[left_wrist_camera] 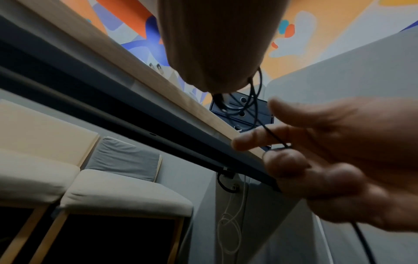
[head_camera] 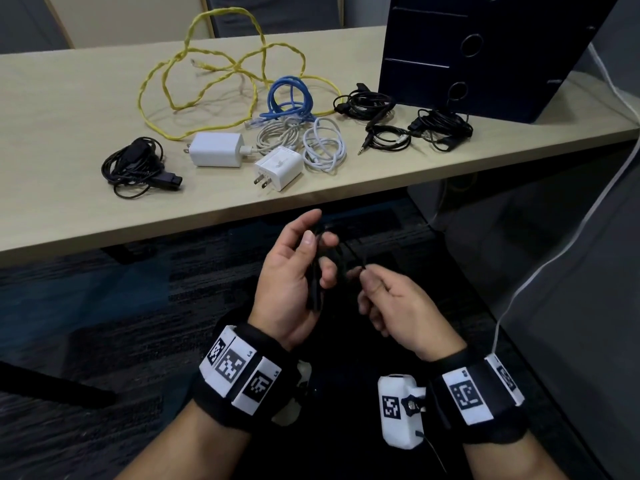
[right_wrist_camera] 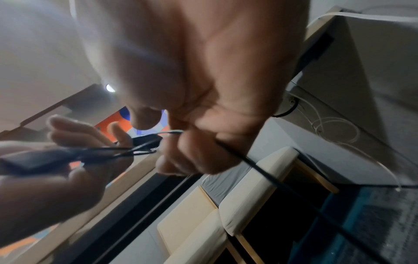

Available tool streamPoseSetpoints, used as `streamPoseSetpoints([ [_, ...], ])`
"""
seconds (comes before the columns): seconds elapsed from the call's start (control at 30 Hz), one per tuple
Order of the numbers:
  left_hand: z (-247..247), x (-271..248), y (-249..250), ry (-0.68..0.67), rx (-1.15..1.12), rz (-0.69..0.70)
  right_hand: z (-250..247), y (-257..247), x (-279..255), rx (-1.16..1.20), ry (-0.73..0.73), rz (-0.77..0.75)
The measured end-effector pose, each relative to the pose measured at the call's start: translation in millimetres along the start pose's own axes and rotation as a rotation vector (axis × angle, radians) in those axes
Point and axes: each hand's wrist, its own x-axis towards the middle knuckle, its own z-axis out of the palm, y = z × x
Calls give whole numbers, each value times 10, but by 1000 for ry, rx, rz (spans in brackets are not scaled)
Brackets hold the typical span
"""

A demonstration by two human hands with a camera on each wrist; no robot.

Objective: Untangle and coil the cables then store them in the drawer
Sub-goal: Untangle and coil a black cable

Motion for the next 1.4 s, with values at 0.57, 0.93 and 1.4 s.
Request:
streamPoseSetpoints([
  [0.57,-193,18,-228,-207,709,244,5,-310,-146,-465,-65,-379],
  [0.93,-95,-39,-58,-336,295,-30,-263,-255,141,-226,277,-297],
  [1.4,67,22,38,-155,-275,-162,115,179,187,-38,216,-106],
])
